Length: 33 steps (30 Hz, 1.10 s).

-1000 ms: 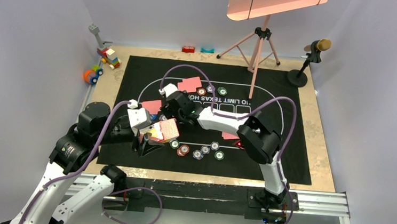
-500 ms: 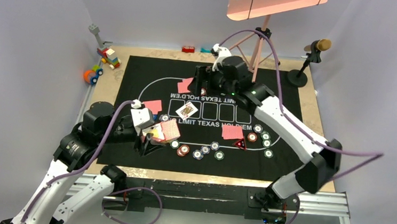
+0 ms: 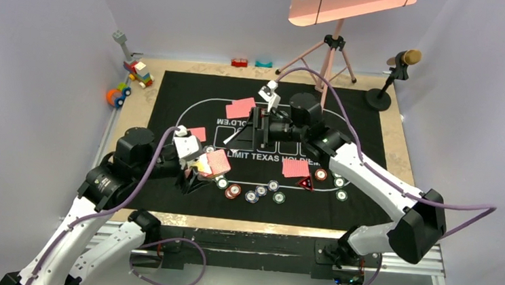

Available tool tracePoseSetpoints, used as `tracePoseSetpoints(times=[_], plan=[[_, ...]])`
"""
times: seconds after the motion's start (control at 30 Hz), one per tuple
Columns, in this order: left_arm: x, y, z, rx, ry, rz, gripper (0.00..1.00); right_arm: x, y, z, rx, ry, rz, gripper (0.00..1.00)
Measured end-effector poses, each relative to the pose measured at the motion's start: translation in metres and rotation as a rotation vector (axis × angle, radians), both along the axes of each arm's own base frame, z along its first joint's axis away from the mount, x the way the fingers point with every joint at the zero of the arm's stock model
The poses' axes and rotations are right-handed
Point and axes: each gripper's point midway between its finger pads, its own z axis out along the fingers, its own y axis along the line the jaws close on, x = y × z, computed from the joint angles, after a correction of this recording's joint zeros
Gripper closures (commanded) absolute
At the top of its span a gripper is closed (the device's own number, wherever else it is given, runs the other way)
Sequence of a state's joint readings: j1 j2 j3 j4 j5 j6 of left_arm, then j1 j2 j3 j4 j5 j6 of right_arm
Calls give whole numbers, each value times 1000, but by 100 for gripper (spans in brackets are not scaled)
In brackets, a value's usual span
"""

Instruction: Distribute texas hold em gaming equipment

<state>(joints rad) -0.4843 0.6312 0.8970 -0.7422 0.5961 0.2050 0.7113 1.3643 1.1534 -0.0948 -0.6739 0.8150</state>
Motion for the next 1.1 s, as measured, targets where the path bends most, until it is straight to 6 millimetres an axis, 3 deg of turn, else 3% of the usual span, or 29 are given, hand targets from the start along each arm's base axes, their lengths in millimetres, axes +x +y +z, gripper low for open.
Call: tracePoseSetpoints(times=[0.2, 0.5, 0.57, 0.67, 0.87, 1.1], plan=[[6, -2, 1, -4, -28, 5, 85, -26, 24, 12, 79, 11, 128, 2], [10, -3, 2, -11, -42, 5, 87, -34, 48, -11, 86, 84, 204, 3], [11, -4, 3, -15, -48, 5, 87, -36, 50, -17, 82, 102, 209, 13], [11, -4, 3, -16, -51, 5, 88, -38, 50, -25, 76, 132, 211, 37], [11, -4, 3, -15, -50, 5, 89, -40, 51, -19, 103, 146, 226, 63], [11, -3, 2, -11, -53, 2, 91, -41, 50, -15, 117, 149, 235, 67]])
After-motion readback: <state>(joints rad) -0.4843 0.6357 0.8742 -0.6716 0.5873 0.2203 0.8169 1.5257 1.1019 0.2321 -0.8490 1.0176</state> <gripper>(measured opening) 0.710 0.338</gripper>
